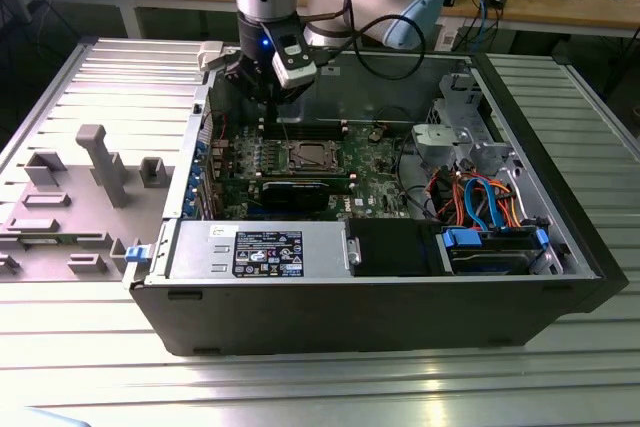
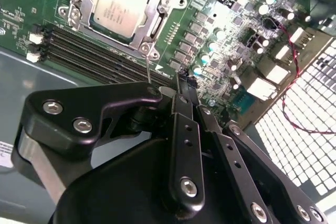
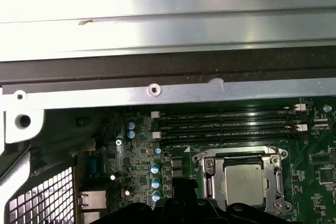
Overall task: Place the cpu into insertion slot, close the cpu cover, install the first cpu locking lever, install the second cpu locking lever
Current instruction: 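Install the first cpu locking lever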
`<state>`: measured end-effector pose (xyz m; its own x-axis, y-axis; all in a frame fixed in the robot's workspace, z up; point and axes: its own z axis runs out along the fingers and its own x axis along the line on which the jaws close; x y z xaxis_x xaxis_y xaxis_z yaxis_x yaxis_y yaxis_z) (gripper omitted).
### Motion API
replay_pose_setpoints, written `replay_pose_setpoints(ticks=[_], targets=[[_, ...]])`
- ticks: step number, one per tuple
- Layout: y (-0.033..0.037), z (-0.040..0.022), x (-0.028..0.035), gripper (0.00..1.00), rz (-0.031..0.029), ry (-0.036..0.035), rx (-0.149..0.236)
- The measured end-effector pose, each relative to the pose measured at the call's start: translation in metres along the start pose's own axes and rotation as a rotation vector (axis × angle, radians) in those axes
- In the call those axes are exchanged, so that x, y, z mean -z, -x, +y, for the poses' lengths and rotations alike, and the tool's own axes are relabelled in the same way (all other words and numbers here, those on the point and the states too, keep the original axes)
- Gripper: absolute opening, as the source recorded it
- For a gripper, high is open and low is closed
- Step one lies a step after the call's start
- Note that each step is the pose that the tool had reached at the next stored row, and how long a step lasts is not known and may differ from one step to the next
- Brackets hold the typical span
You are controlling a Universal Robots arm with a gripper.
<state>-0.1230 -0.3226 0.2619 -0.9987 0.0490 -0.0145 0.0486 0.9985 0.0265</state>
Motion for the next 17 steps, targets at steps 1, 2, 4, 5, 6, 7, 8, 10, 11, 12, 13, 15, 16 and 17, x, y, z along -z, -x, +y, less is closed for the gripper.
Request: replay_pose_setpoints(ticks=[1,2,4,5,6,7,8,10,11,12,13,15,16,17], targets=[[-0.0007,0.0013,0.0,0.11,0.0001,0.0034,0.0],[-0.0008,0.0029,0.0,0.11,0.0003,0.0063,0.0],[-0.0009,0.0063,-0.0001,0.11,0.0004,0.0089,0.0],[-0.0011,0.01,-0.0002,0.11,0.0005,0.0109,0.0],[-0.0012,0.0121,-0.0004,0.11,0.0005,0.0117,0.001],[-0.0013,0.0135,-0.0004,0.11,0.0006,0.0117,0.003],[-0.0013,0.0151,-0.0006,0.11,0.0008,0.0118,0.007],[0.0002,0.016,-0.0011,0.11,0.0011,0.0121,0.018],[0.0013,0.0161,-0.0015,0.11,0.0014,0.0121,0.021],[0.0016,0.0161,-0.0015,0.11,0.0016,0.012,0.022],[0.002,0.0161,-0.0017,0.11,0.0016,0.012,0.022],[0.0032,0.0161,-0.002,0.11,0.0018,0.012,0.023],[0.0042,0.0161,-0.0021,0.11,0.0022,0.0119,0.023],[0.0052,0.0161,-0.0023,0.11,0.0025,0.012,0.023]])
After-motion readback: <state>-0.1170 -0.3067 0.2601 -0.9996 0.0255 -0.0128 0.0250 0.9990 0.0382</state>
